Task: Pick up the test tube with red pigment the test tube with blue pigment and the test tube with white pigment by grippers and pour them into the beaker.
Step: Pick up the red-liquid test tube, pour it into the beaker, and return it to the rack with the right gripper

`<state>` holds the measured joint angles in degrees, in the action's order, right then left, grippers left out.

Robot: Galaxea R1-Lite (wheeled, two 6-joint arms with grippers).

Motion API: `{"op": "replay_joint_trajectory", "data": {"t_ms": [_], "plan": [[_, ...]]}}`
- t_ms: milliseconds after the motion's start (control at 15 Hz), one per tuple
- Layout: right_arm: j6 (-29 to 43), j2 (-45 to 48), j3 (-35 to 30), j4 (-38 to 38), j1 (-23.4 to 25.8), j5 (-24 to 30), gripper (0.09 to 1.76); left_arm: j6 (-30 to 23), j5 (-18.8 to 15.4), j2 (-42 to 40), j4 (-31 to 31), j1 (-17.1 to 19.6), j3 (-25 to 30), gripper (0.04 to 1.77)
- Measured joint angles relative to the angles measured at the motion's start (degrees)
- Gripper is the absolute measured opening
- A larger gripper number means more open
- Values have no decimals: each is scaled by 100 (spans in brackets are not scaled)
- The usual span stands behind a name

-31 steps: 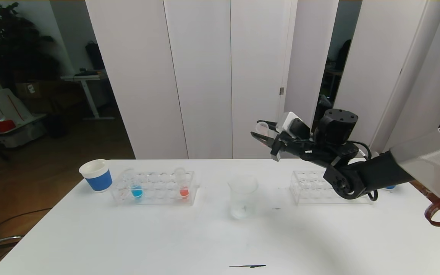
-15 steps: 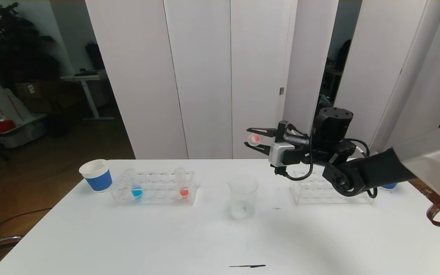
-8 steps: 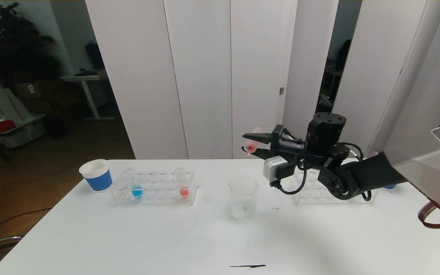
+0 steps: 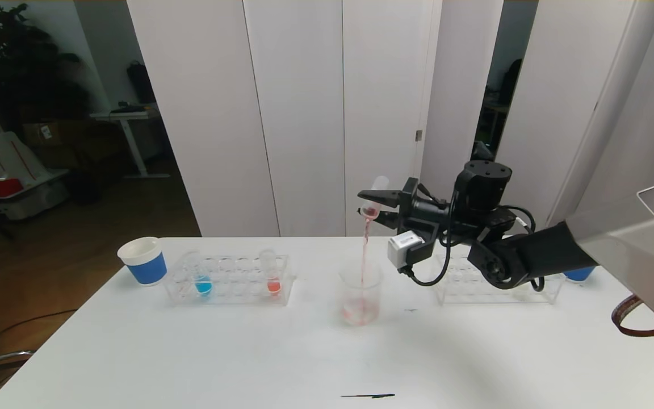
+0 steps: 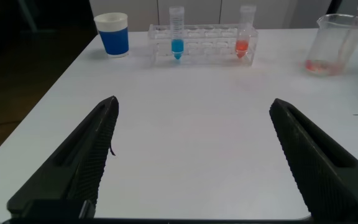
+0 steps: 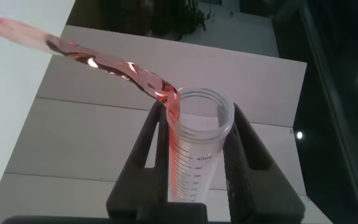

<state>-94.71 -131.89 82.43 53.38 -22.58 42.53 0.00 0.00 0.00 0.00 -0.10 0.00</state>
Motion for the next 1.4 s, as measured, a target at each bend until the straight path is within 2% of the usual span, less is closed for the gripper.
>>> {"op": "replay_joint_trajectory", "data": {"t_ms": [667, 1000, 1200, 1400], "plan": [[-494, -212, 354, -5, 72, 0, 58, 0, 0, 0, 0, 0, 0, 174], [-460, -271, 436, 4, 76, -39, 58, 0, 0, 0, 0, 0, 0, 174], [-300, -249, 400, 33, 102, -474, 58, 0, 0, 0, 0, 0, 0, 174], [345, -173, 371, 67, 94, -1090, 58, 0, 0, 0, 0, 0, 0, 174]]}}
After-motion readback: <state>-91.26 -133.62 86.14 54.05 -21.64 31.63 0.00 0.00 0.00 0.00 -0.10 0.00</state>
